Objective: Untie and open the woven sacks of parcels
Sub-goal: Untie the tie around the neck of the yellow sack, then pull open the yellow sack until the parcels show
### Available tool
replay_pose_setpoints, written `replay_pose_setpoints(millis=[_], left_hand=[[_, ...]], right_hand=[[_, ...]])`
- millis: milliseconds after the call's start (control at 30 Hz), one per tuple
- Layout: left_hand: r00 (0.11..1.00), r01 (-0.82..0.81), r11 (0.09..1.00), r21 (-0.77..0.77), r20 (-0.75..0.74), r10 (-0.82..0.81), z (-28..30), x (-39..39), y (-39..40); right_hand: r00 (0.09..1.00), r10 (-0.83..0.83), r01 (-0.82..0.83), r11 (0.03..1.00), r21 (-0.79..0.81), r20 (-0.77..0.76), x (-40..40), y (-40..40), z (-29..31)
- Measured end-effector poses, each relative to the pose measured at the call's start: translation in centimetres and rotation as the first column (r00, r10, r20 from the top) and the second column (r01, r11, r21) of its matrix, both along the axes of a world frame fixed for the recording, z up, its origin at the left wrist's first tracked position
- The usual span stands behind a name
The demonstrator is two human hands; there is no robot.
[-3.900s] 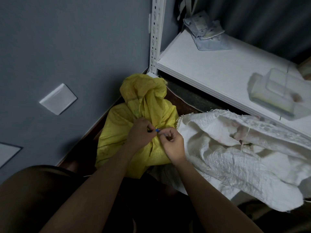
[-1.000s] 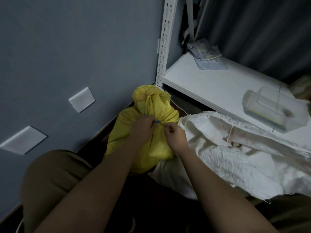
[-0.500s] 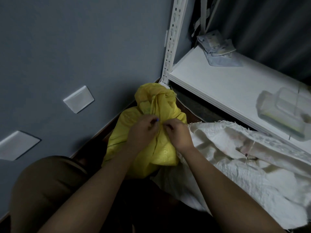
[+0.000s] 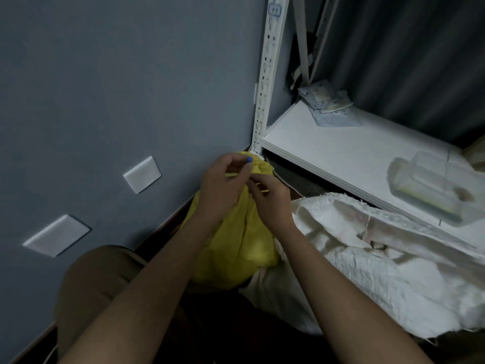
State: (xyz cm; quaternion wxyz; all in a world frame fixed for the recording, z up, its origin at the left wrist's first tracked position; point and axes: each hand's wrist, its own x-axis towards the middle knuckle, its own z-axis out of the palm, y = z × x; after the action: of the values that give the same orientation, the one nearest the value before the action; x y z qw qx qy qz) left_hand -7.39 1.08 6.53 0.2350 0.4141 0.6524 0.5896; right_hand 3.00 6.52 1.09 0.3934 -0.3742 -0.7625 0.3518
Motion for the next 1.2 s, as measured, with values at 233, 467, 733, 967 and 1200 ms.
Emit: replay_pose_setpoints(millis=[233, 467, 733, 967, 1200], left_hand=[[0.984, 0.096, 0.991, 0.098, -0.159, -0.079, 8.4, 4.8, 2.4], [0.896, 0.181, 0.975, -0.131, -0.386, -0.219, 13.4, 14.6, 11.6], [0.712, 0.305, 0.879, -0.366, -0.525, -0.466, 7.6, 26.0, 22.9], [0.58, 0.373, 0.796, -0.477, -0.55, -0.601, -0.1, 32.2, 31.7], [0.561, 0.383, 0.755, -0.533, -0.514, -0.648, -3.5, 32.4, 34.3]], right_hand=[[0.984, -0.161, 0.146, 0.972, 0.184, 0.07, 6.0, 4.8, 10.4], [0.838, -0.378, 0.226, 0.897, 0.38, 0.393, 18.9, 11.9, 18.8], [0.706, -0.479, 0.393, 0.878, 0.275, 0.521, 34.0, 20.9, 11.5], [0.588, -0.512, 0.472, 0.846, 0.249, 0.626, 41.4, 29.4, 2.6], [0.596, -0.217, 0.441, 0.893, -0.089, 0.773, 38.8, 32.3, -0.3]])
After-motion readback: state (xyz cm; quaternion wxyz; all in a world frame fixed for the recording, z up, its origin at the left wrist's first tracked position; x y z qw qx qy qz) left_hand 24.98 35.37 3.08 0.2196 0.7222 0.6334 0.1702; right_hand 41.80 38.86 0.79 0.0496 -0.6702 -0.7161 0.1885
